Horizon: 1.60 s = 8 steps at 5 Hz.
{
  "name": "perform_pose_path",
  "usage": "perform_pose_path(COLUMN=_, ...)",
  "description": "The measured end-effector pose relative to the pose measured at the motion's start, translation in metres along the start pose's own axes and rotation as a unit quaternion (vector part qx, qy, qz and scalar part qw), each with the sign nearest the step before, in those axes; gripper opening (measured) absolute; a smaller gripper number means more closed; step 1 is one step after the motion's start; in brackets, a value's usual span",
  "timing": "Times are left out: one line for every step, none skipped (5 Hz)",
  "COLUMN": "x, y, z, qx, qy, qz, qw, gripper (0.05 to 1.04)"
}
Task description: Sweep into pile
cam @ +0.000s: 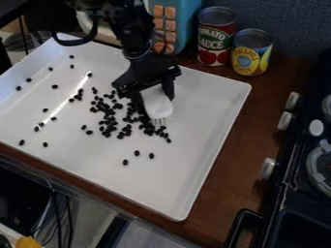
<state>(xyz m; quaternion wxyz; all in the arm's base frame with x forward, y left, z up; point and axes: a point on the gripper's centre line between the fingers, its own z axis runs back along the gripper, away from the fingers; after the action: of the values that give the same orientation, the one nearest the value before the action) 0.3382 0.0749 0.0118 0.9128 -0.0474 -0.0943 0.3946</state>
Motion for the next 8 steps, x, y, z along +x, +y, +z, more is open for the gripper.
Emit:
perform_pose_path(x=0.007, y=0.012, z=0.000, qx=0.004, qy=0.000, qz=0.010, qw=0.9999, gripper=0.753)
perform_pose_path(x=0.015, y=0.024, z=0.001, qx=0.009, qy=0.002, qz=0.023, qw=0.9997, gripper=0.753)
perform_pose_path(x=0.024, y=0.040, z=0.002, qx=0.014, qy=0.002, qz=0.037, qw=0.9992, gripper=0.753)
perform_pose_path(x=0.031, y=0.056, z=0.004, qx=0.018, qy=0.002, qz=0.047, qw=0.9987, gripper=0.753)
perform_pose_path(x=0.032, y=0.074, z=0.007, qx=0.023, qy=0.002, qz=0.056, qw=0.9982, gripper=0.752)
perform_pose_path(x=0.030, y=0.095, z=0.011, qx=0.029, qy=0.003, qz=0.067, qw=0.9974, gripper=0.752)
perform_pose_path(x=0.029, y=0.109, z=0.014, qx=0.032, qy=0.001, qz=0.078, qw=0.9965, gripper=0.752)
perform_pose_path(x=0.030, y=0.122, z=0.016, qx=0.045, qy=-0.009, qz=0.077, qw=0.9960, gripper=0.752)
